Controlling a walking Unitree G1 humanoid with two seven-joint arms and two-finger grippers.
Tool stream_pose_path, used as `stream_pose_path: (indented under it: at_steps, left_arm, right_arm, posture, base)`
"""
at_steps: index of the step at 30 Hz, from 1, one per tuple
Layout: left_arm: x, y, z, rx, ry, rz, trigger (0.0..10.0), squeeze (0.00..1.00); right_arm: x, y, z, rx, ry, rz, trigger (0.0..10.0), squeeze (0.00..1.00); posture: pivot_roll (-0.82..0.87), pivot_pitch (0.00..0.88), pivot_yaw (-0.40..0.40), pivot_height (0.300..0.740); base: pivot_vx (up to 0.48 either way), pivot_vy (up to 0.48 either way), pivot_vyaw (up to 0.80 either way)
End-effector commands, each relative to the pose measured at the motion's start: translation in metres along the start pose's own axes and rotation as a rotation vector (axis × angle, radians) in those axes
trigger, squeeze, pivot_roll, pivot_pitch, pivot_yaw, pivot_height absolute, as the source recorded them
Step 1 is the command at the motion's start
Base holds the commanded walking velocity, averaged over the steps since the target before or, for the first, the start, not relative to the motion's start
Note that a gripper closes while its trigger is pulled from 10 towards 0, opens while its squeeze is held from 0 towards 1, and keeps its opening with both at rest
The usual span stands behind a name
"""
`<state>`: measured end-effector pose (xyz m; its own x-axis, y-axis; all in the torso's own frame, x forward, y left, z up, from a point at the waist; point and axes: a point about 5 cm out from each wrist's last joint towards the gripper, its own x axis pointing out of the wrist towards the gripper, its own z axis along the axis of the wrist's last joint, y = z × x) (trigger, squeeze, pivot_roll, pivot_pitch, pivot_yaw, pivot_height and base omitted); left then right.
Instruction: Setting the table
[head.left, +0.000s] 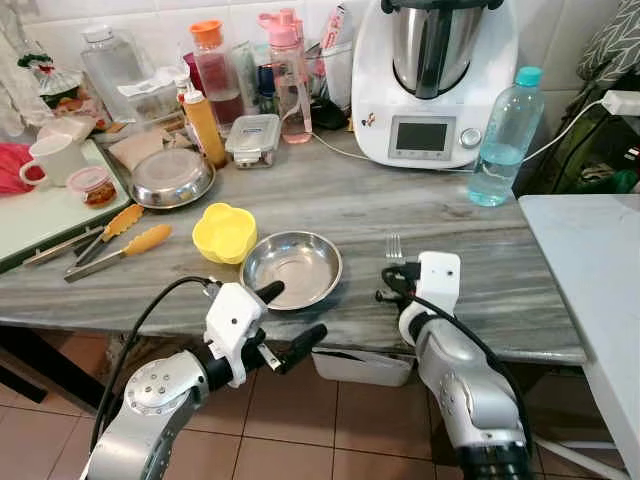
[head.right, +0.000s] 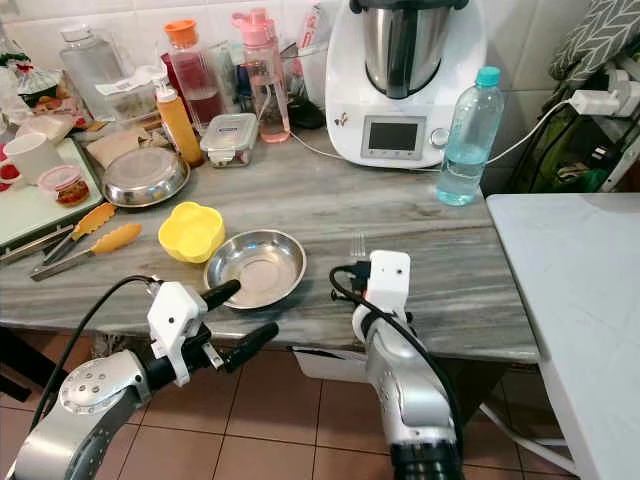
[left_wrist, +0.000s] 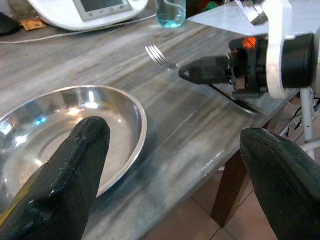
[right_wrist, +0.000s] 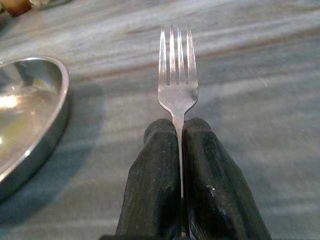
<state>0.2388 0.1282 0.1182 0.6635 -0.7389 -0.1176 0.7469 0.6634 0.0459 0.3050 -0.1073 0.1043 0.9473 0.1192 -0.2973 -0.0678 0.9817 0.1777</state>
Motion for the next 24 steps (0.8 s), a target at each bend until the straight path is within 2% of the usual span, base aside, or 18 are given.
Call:
stream_pose_path:
  at_steps: [1,4,14,24]
  left_arm:
    - [-0.004,0.001,-0.001,0.008,0.019,-0.001,10.0,0.00]
    - [-0.003,0.003,-0.004,-0.023,0.028,0.012,10.0,0.00]
    - [-0.004,0.001,-0.006,-0.027,0.039,0.007,10.0,0.00]
    - [-0.005,0.000,-0.007,-0.025,0.046,0.005,10.0,0.00]
  right_arm:
    - [0.004,0.000,0.000,0.022,0.010,-0.013,10.0,0.00]
    - [0.008,0.003,-0.002,0.028,0.021,-0.008,10.0,0.00]
    - [0.015,0.020,-0.006,0.080,0.042,0.046,10.0,0.00]
    - [0.018,0.031,-0.010,0.140,0.048,0.030,10.0,0.00]
  posture:
    - [-0.04,0.043,0.080,0.740]
    - [-0.04,0.042,0.080,0.740]
    - [-0.04,0.046,0.079,0.740]
    - [-0.04,0.051,0.083,0.740]
  base:
    - [0.000,0.000,0.00]
    - [0.000,0.000,0.00]
    - [0.000,0.000,0.00]
    - [0.000,0.000,0.00]
